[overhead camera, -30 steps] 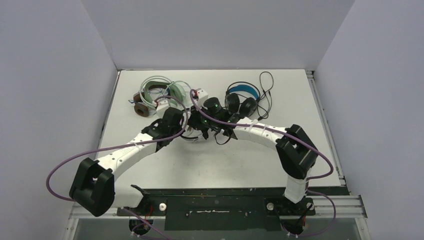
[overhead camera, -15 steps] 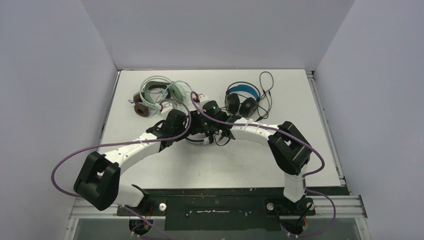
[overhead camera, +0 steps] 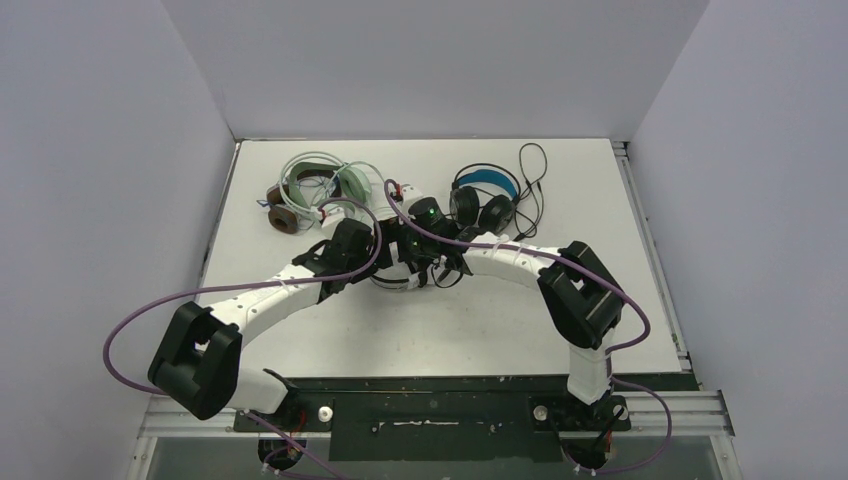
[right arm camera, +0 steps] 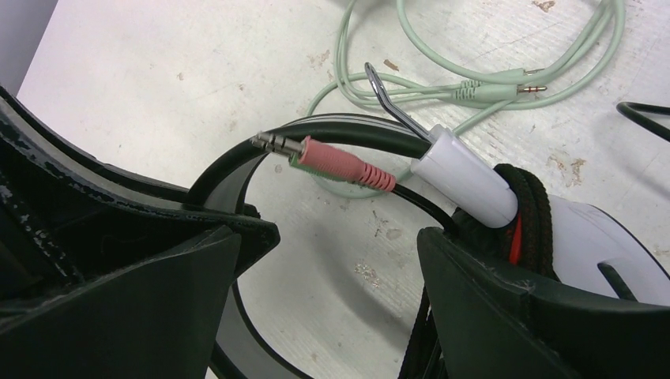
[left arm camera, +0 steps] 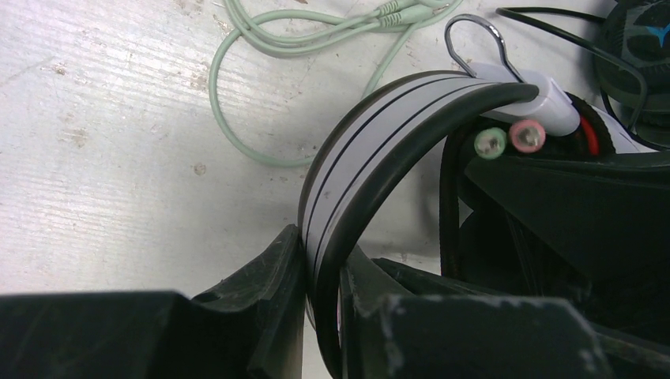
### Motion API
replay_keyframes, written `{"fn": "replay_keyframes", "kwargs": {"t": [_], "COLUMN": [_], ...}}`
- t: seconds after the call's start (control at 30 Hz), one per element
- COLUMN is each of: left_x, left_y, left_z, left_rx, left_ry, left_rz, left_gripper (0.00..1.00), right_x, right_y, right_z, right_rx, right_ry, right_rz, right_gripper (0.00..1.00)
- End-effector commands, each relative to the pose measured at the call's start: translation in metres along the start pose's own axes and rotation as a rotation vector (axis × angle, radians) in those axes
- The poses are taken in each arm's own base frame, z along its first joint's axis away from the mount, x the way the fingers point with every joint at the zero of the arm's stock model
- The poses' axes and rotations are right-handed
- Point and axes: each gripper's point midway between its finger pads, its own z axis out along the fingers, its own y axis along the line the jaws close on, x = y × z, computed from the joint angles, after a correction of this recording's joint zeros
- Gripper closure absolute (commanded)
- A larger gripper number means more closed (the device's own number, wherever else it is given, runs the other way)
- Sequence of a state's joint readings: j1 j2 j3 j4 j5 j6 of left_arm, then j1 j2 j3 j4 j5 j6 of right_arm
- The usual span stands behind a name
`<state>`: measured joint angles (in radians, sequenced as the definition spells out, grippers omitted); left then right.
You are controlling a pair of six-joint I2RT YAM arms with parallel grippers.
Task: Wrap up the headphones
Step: Wrap the headphones cable around the headphones.
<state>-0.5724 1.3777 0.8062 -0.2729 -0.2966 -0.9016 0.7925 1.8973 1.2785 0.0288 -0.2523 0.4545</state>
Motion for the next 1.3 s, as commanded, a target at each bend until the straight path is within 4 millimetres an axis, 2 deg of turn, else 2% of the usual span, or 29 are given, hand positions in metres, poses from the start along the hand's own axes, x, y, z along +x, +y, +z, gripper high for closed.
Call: {"fn": "replay_keyframes", "kwargs": {"t": [0.0,0.2,0.3,0.37,0.43,0.5,0.57,0.63,0.7,0.77,0.8,0.83,0.9,1.03,1.27], "left_x": [-0.02,-0.024,-0.025,-0.027,-0.025,-0.022,-0.021,-0.022,-0.025,-0.026,-0.027,-0.029,-0.032,-0.038,-0.038], "left_y": [-0.072,-0.078,-0.08,-0.08,-0.078,-0.079,-0.078,-0.077,-0.074,-0.075,-0.073,-0.072,-0.071,-0.07,-0.069], "left_z": [-0.029,-0.033,-0.035,-0.033,-0.029,-0.026,-0.023,-0.02,-0.019,-0.019,-0.019,-0.018,-0.017,-0.016,-0.01], "left_rx": [0.282,0.31,0.321,0.325,0.322,0.33,0.33,0.322,0.312,0.322,0.317,0.315,0.314,0.308,0.298], "left_ry": [-0.015,-0.022,-0.018,-0.002,0.029,0.06,0.078,0.083,0.083,0.098,0.098,0.097,0.095,0.092,0.105], "left_rz": [-0.049,-0.037,-0.037,-0.049,-0.069,-0.088,-0.105,-0.116,-0.132,-0.137,-0.142,-0.146,-0.151,-0.155,-0.154], "left_gripper": [1.0,1.0,1.0,1.0,1.0,1.0,1.0,1.0,1.0,1.0,1.0,1.0,1.0,1.0,1.0], "right_x": [-0.014,-0.02,-0.028,-0.034,-0.041,-0.048,-0.045,-0.044,-0.044,-0.044,-0.045,-0.046,-0.048,-0.052,-0.062], "right_y": [-0.032,-0.024,-0.019,-0.015,-0.011,-0.009,-0.011,-0.012,-0.012,-0.012,-0.01,-0.009,-0.007,-0.002,0.002], "right_z": [0.003,-0.003,-0.009,-0.014,-0.018,-0.021,-0.022,-0.022,-0.023,-0.025,-0.027,-0.028,-0.03,-0.034,-0.042], "right_rx": [0.117,0.092,0.079,0.07,0.058,0.061,0.075,0.082,0.085,0.083,0.079,0.076,0.069,0.048,0.037], "right_ry": [-0.043,-0.052,-0.072,-0.087,-0.099,-0.112,-0.087,-0.076,-0.072,-0.073,-0.077,-0.079,-0.08,-0.087,-0.113], "right_rz": [0.026,0.013,0.008,0.004,-0.006,-0.01,-0.016,-0.02,-0.024,-0.029,-0.032,-0.036,-0.043,-0.056,-0.067], "right_gripper": [0.09,0.01,0.0,0.06,0.25,0.37,0.39,0.48,0.48,0.4,0.31,0.27,0.25,0.33,0.59]}}
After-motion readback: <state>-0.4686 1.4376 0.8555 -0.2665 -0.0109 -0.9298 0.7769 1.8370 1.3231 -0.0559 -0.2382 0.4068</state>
